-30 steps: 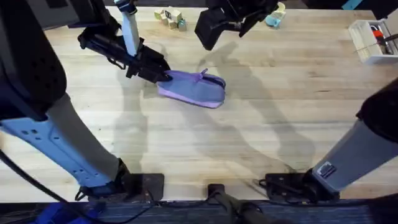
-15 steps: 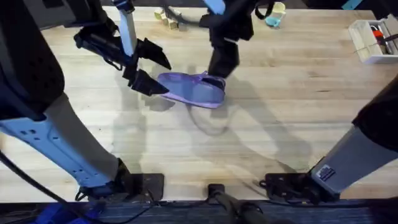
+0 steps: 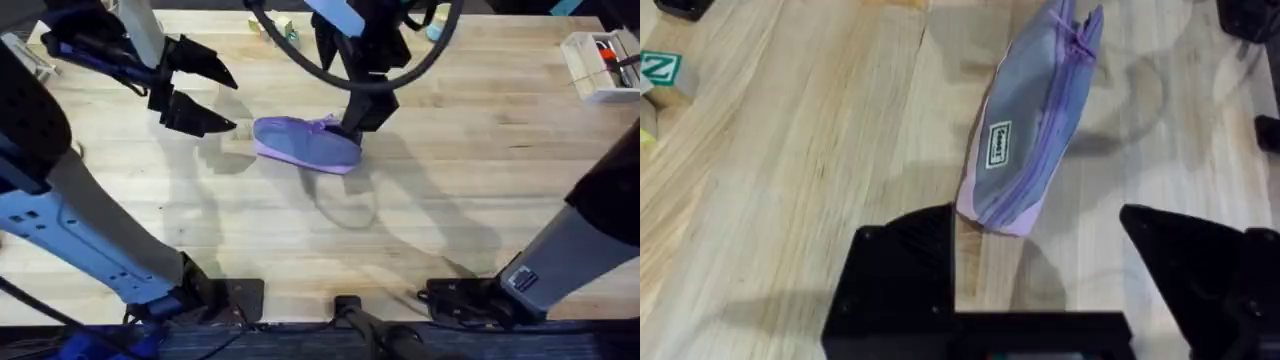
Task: Unzip the bag, pick up the pens from the table one at a time and place them inside, then zip the bag closed.
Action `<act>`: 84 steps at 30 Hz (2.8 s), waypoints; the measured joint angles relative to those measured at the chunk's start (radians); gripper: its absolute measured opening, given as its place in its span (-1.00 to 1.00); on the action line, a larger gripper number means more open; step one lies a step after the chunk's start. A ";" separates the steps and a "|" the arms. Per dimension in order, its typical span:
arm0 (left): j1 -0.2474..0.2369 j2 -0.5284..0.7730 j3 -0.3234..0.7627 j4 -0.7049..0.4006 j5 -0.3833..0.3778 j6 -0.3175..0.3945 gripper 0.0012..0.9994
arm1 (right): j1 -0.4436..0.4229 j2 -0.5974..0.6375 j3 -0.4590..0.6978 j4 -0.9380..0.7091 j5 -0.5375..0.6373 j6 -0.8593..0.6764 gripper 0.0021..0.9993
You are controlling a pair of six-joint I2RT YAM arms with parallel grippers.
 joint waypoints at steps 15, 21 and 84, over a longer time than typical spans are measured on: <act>0.006 0.000 0.000 -0.008 0.000 0.034 0.99 | 0.000 0.139 -0.006 0.019 -0.068 -0.031 1.00; 0.006 0.000 0.000 -0.008 0.000 0.035 0.99 | 0.000 0.187 -0.007 0.028 -0.072 -0.034 0.99; -0.169 0.065 -0.001 0.125 -0.044 0.042 0.99 | 0.006 0.235 -0.007 0.034 -0.047 -0.011 -0.94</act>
